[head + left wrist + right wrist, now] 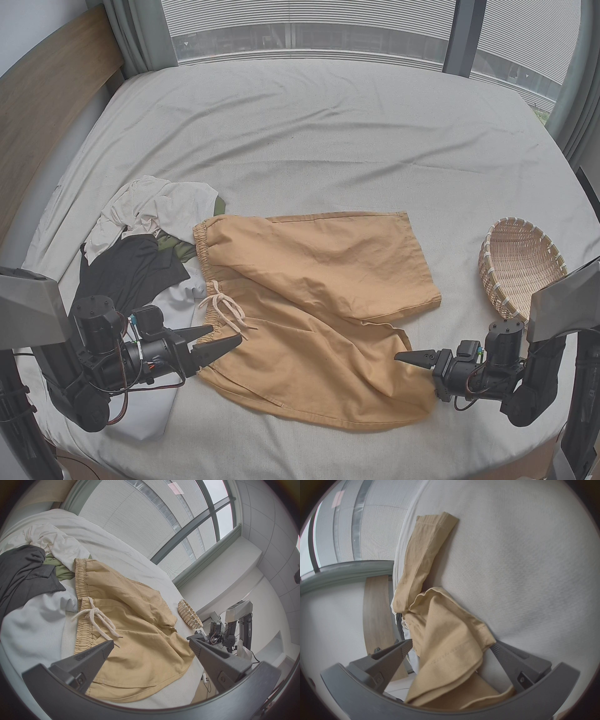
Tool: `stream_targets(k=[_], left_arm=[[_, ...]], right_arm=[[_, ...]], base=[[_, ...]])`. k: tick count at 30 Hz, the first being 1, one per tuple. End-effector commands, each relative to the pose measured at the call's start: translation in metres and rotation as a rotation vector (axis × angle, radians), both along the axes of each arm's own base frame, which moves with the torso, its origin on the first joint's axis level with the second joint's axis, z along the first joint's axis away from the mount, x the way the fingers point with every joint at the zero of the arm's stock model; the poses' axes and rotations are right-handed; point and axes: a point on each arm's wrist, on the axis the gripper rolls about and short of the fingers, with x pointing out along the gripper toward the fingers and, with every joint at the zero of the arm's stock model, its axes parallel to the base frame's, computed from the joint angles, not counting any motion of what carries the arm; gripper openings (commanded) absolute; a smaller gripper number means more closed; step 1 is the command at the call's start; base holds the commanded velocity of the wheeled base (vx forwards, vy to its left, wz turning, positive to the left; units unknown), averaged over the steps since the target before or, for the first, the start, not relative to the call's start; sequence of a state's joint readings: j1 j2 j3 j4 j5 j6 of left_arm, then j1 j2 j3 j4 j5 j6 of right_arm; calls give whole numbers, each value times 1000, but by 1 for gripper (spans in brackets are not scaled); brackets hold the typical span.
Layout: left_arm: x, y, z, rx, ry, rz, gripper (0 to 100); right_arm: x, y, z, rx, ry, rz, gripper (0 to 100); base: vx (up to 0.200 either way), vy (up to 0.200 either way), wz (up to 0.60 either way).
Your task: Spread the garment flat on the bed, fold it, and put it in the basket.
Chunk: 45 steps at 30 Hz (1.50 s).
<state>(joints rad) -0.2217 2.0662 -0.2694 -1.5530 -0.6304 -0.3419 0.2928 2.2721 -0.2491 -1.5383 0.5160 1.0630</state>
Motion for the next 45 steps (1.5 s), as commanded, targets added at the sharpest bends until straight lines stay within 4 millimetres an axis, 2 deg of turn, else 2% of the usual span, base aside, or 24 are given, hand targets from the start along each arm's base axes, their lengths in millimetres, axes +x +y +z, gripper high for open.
stream_targets(k=[1, 9, 14, 20, 28, 36, 43, 44, 45], left_arm=[[0, 0, 0, -1, -4, 1, 100], [1, 0, -1, 0, 2, 1, 100], [1, 0, -1, 0, 2, 1, 100], [1, 0, -2, 1, 3, 1, 100], [1, 0, -1, 0, 2, 1, 100], [1, 0, -1, 0, 2, 1, 100], [1, 0, -1, 0, 2, -1, 100], [1, 0, -1, 0, 2, -1, 100], [1, 0, -1, 0, 2, -1, 100]], right_arm=[[7, 11, 20, 68, -60, 24, 100], [8, 2, 54, 118, -172, 21, 100], [11, -14, 67, 126, -221, -31, 100], [8, -21, 75, 129, -245, -53, 100], [8, -23, 72, 119, -237, -62, 100], [15, -32, 42, 50, -173, -89, 100], [17, -38, 42, 41, -176, -123, 100], [18, -38, 42, 39, -180, -132, 0], [19, -39, 42, 37, -182, -139, 0]], base=[[0, 0, 0], [0, 0, 0], [0, 0, 0], [0, 0, 0], [0, 0, 0], [0, 0, 0], [0, 0, 0], [0, 0, 0], [0, 0, 0]])
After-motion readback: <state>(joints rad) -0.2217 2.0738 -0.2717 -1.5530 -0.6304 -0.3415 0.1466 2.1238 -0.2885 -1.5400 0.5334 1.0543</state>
